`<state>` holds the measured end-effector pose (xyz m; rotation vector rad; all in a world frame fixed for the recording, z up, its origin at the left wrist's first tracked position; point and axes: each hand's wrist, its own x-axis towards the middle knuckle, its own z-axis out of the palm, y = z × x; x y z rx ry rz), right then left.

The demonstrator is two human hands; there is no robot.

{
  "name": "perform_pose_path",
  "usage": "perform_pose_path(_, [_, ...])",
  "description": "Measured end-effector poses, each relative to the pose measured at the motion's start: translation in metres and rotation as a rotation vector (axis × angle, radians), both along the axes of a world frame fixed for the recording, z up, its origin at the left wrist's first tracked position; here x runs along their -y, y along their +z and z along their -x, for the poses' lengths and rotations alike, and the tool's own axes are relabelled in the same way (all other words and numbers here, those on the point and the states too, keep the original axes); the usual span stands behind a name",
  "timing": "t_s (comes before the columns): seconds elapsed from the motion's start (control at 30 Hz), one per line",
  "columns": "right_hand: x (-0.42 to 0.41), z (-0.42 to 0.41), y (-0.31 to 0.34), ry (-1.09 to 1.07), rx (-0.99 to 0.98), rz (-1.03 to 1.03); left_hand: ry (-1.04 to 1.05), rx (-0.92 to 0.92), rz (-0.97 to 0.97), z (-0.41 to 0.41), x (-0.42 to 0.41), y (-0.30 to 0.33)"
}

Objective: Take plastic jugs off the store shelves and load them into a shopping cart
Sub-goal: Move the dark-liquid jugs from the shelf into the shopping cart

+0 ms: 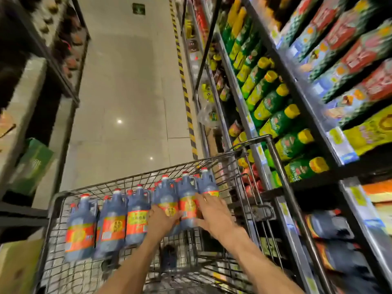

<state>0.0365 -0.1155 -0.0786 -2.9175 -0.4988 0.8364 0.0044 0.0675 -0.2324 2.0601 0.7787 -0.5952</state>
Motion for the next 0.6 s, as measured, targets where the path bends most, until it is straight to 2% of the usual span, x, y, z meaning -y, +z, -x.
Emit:
perform_pose_path(0.07, [0.002, -0.004, -0.007, -0.078, -0.021, -0.012, 0.077, -0.025, 0.026, -0.003, -0.003, -0.04])
perform_pose_path(0.17, [0.003, -0.008, -0.01, -0.161, -0.064, -0.032, 0.085, -0.045, 0.097, -0.008, -0.011, -0.057])
perform_pose_path(0.3, [-0.005, -0.013, -0.029, -0.286, -0.196, -0.04, 0.149, 0.009, 0.208, -0.002, -0.017, 0.047])
perform_pose_path(0.43, [-0.036, -0.013, -0.065, -0.574, -0.214, -0.113, 0.21, 0.117, 0.256, 0.021, -0.032, 0.081])
perform_pose_path(0.6, [-0.062, -0.021, -0.081, -0.816, -0.168, 0.001, 0.249, 0.12, 0.254, 0.044, -0.052, 0.102])
